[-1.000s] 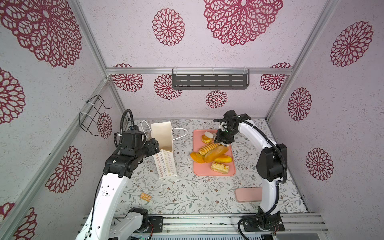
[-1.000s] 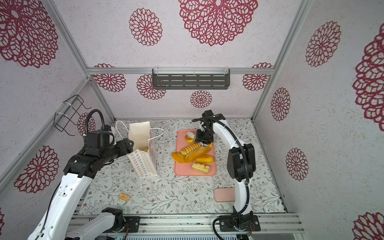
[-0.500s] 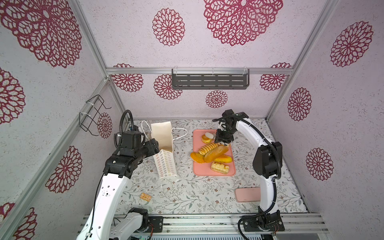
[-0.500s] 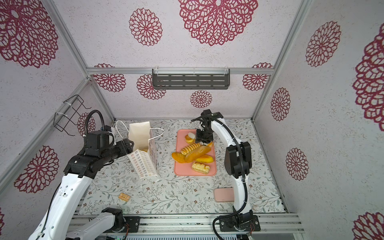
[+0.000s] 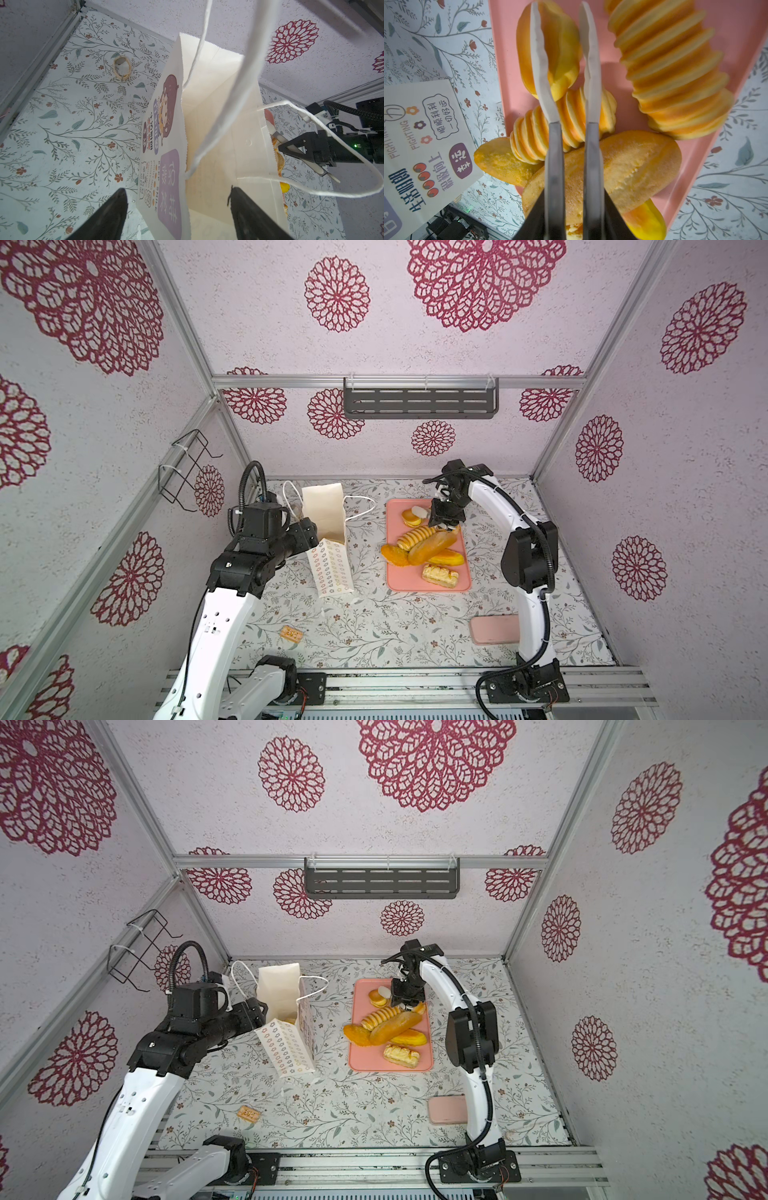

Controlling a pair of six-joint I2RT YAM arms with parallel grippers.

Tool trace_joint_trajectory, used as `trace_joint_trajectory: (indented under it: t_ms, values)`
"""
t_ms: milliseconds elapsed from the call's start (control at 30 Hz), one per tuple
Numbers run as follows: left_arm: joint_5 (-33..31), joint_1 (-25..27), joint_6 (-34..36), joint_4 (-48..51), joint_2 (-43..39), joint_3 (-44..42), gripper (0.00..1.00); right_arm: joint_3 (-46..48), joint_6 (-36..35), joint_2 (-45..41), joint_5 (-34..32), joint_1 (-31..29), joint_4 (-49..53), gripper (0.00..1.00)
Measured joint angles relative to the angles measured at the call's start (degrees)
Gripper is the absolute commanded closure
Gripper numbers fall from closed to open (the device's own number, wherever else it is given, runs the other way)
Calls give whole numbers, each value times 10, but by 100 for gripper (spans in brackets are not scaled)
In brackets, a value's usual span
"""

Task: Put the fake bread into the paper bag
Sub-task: 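Lower the right tongs onto the round yellow bun and pinch it, then lift the yellow bun with the right tongs and carry it to the bag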

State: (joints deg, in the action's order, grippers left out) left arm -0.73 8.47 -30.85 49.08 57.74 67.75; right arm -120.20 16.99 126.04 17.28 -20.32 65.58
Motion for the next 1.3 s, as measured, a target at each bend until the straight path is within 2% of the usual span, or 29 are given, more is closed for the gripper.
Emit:
trace_joint_trajectory:
  t_ms: [433,667,1300]
  values:
    - [0,0,0,0,0,0,19,-2,1,-2,-1,-1,-2,94]
    - [2,-4,-3,0,0,0,18,24,7,-49,-1,-1,-19,97]
    - [18,-5,-49,-4,13,0,21,203,42,-322,-5,-2,-111,99]
